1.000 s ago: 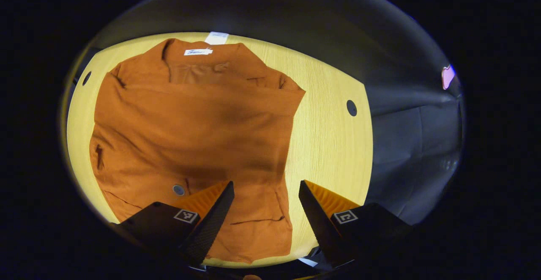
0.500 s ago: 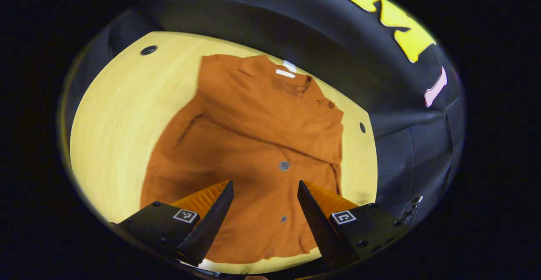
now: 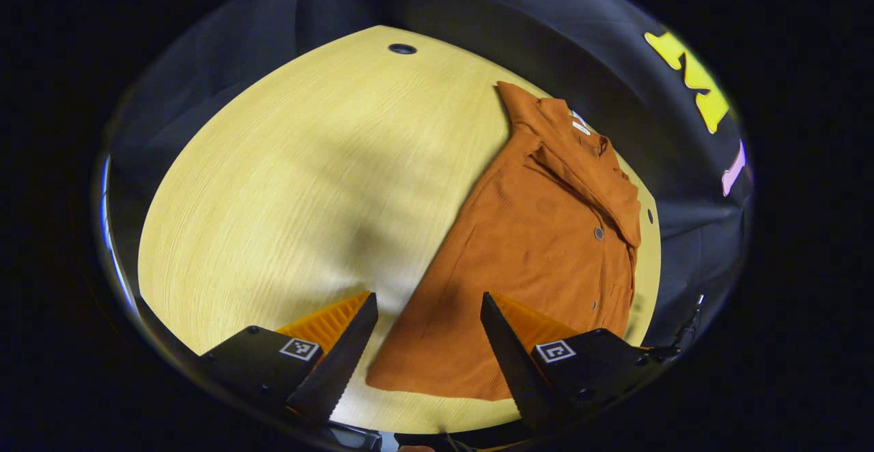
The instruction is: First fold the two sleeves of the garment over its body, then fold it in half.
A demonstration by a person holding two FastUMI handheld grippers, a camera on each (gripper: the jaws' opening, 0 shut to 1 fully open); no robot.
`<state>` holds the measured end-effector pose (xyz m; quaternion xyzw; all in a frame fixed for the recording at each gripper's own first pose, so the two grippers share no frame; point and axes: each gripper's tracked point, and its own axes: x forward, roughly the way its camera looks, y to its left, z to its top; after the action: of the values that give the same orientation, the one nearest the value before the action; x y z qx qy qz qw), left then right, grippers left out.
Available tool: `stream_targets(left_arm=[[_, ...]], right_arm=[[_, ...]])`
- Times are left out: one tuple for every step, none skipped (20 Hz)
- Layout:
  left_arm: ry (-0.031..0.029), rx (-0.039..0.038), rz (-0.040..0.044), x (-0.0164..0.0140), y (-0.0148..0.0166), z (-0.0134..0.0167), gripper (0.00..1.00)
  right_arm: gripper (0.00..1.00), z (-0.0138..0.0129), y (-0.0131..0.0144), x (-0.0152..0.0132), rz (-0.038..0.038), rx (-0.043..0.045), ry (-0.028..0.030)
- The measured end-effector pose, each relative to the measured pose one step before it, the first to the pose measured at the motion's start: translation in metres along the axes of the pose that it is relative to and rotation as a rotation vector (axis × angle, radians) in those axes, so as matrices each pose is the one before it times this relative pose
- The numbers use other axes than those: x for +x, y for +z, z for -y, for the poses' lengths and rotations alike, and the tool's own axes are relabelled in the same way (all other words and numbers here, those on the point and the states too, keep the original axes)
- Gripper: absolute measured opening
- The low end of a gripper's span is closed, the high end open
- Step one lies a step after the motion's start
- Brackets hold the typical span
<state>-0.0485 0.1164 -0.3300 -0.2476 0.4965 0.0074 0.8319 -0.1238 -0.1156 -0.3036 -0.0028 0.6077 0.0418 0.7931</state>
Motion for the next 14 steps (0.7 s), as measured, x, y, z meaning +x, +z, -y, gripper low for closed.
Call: stream_targets(left_arm=[[0.00224, -0.00532, -0.00771, -0.00708, -0.0036, -0.01446, 0.99], [0.00446, -0.00246, -0.00962, -0.007, -0.00456, -0.01215, 0.99], [0.00166, -0.00153, -0.01248, -0.00415, -0.00333, -0.00807, 0.99], [-0.00618, 0.00366, -0.01177, -0.00483, -0.00398, -0.00646, 0.99], [-0.01378, 0.00976, -0.01271, -0.00029, -0.00453, -0.00054, 0.99], [-0.00998, 0.01041, -0.02578, -0.00204, -0.00667, -0.00319, 1.0], [-0.00901, 0.0135, -0.03836, -0.00024, -0.00912, -0.00068, 0.99], [-0.01047, 0.02023, -0.03371, 0.00015, -0.00798, -0.00095, 0.99], [-0.01712, 0.02371, -0.04143, 0.00079, -0.00845, 0.00397, 0.99], [-0.02716, 0.02864, -0.0174, 0.00105, -0.00221, 0.00365, 0.99], [-0.02867, 0.03938, -0.03015, -0.001, -0.00317, 0.00446, 0.99], [-0.03035, 0.03707, -0.03654, -0.00034, -0.00341, 0.00164, 0.98], [-0.03121, 0.02906, -0.05296, -0.00326, -0.00482, -0.00029, 1.0], [-0.0303, 0.02625, -0.03828, -0.00277, -0.00386, 0.0, 0.98]], right_arm=[[0.98, -0.00002, 0.00054, 0.0007, -0.00301, -0.0172, -0.00464], [0.94, -0.00084, 0.00124, 0.00028, -0.0045, -0.00891, 0.00046], [0.98, 0.00011, 0.00007, 0.00065, -0.00733, -0.00286, -0.00057], [0.94, 0.00102, 0.00043, 0.00075, -0.00703, 0.00044, -0.00482], [0.94, 0.00166, -0.00113, 0.00143, -0.01167, -0.00367, -0.00967], [0.98, 0.00021, -0.00064, 0.00143, -0.00899, -0.00325, 0.00131], [0.94, -0.00076, -0.00032, 0.00208, -0.00726, 0.00014, 0.01053], [0.94, -0.00021, -0.00228, 0.00226, -0.01203, 0.00349, 0.01555], [0.98, -0.00068, -0.00301, 0.00276, -0.01755, 0.00389, 0.01766], [0.98, 0.00265, 0.00182, -0.00128, 0.00016, -0.01155, 0.00367], [0.99, -0.00299, 0.00266, 0.00031, -0.00976, -0.0124, 0.03086], [0.96, -0.00185, -0.00088, 0.00019, -0.01765, -0.01876, 0.03444], [0.97, -0.00031, -0.00096, -0.00073, -0.01681, -0.01794, 0.02906], [0.98, -0.00045, 0.00057, -0.00088, -0.01279, -0.00832, 0.03424]])
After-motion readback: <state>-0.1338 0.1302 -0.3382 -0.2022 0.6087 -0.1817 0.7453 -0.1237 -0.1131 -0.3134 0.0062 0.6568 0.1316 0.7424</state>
